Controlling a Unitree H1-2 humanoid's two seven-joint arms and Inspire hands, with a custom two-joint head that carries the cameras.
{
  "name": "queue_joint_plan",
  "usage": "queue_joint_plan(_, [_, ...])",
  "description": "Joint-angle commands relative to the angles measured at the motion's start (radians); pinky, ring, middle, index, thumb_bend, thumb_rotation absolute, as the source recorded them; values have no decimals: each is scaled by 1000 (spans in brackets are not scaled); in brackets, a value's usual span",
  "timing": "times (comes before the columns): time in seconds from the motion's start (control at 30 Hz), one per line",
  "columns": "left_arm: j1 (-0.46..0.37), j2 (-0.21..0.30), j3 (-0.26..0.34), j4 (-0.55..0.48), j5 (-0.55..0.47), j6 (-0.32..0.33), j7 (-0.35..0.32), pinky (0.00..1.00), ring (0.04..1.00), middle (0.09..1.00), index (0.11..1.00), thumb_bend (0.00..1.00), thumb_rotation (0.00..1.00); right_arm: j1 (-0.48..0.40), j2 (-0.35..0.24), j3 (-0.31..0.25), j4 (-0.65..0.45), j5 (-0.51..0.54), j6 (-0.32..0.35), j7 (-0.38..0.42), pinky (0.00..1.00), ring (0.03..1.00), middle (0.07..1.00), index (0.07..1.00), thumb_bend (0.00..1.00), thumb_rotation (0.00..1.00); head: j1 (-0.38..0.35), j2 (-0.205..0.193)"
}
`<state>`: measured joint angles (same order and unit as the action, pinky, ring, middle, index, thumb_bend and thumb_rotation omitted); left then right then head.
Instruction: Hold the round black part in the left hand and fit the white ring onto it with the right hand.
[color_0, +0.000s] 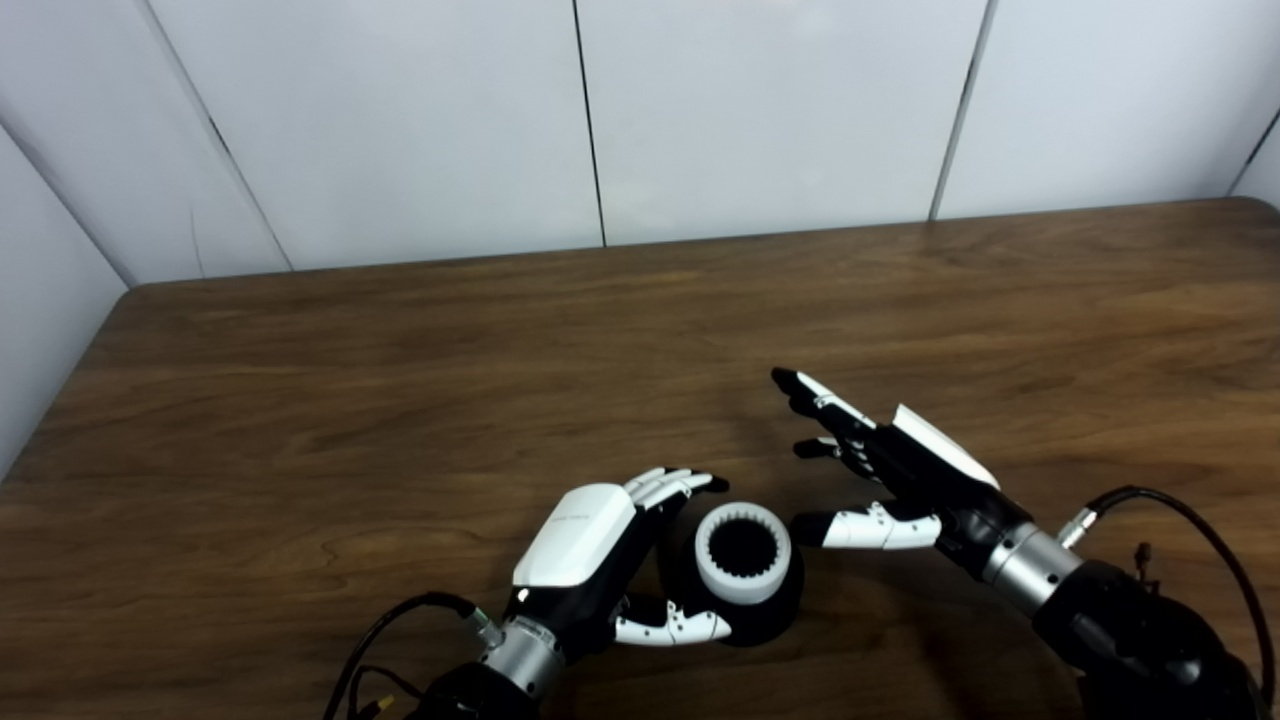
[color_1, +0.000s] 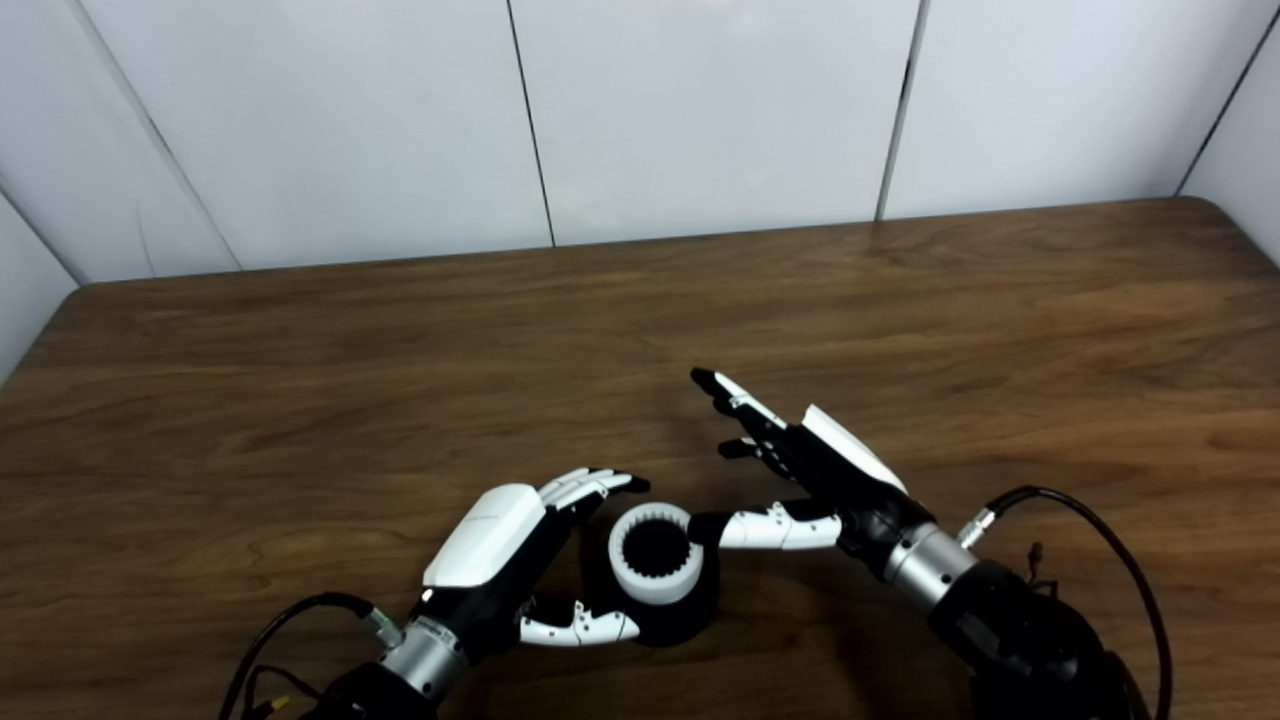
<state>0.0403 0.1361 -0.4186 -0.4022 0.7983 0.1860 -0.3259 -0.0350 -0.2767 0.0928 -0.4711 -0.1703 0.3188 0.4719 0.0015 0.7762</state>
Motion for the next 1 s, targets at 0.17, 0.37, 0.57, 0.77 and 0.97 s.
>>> queue_joint_plan(0.17, [14,-40,105,-67,-113,82,4,789,888,911,937,949,562,-19,8,-39,-23,79,20,-53,896,987,1000,1000,1000,715,-3,-4])
queue_joint_plan(0.37, [44,-97,198,-76,-215,25,118,765,851,885,932,816,717,-8,14,-40,-51,78,7,-99,929,979,999,997,868,800,-6,-9])
queue_joint_plan(0.57, [73,-105,250,-73,-299,-21,206,841,890,917,950,649,899,9,68,-56,-58,98,14,-173,828,940,965,959,639,904,-12,-14])
queue_joint_plan(0.77, [92,-118,292,-31,-358,-63,283,877,911,934,954,556,991,28,116,-85,-54,155,16,-214,898,954,967,958,478,949,-21,-17])
queue_joint_plan(0.97, [114,-150,342,14,-475,-117,356,830,901,930,940,550,985,46,155,-118,-56,210,37,-259,935,956,953,939,440,942,-24,-23])
